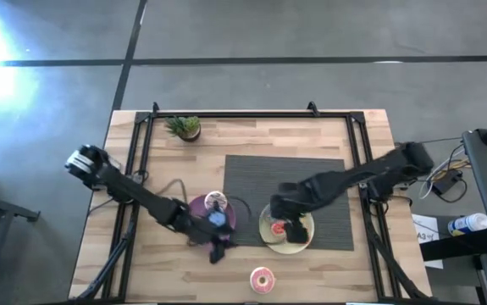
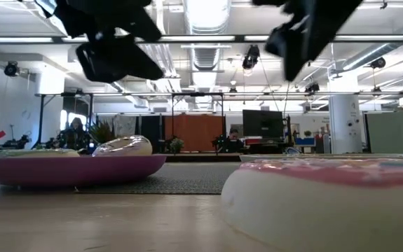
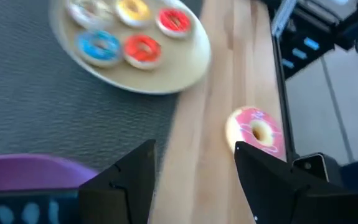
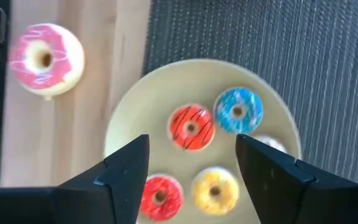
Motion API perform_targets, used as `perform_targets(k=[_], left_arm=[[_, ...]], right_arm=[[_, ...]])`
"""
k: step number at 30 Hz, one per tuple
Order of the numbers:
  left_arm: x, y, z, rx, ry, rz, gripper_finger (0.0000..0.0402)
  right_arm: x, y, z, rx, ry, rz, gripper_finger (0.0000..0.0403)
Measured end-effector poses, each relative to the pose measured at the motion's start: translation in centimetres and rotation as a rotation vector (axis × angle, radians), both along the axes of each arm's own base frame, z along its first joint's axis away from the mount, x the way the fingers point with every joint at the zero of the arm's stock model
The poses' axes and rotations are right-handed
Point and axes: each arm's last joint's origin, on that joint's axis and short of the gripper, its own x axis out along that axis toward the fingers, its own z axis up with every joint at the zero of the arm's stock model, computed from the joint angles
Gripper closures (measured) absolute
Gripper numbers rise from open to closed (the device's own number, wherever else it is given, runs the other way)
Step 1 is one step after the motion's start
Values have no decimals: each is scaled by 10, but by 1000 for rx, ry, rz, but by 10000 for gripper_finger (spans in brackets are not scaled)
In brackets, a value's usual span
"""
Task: Pick & Place donuts
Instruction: Put the large pink donut on the purple plate
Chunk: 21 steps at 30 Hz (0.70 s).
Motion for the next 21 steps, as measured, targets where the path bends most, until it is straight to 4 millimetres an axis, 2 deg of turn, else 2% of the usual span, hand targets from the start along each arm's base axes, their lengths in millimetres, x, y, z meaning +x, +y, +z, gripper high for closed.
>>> perform_targets(k=[5, 9, 14, 21], left_arm=[[43, -29, -10, -23, 44, -41, 211], [70, -44, -13, -14, 110, -70, 211], [92, -57, -11, 4, 152, -103, 211], [114, -75, -38, 5, 244, -154, 211]], right_arm=[[-38, 22, -1, -39, -44, -55, 172], [-60, 33, -7, -52, -32, -83, 172], [-83, 43, -15, -34, -2, -109, 172], [-106, 54, -17, -26, -6, -121, 172]])
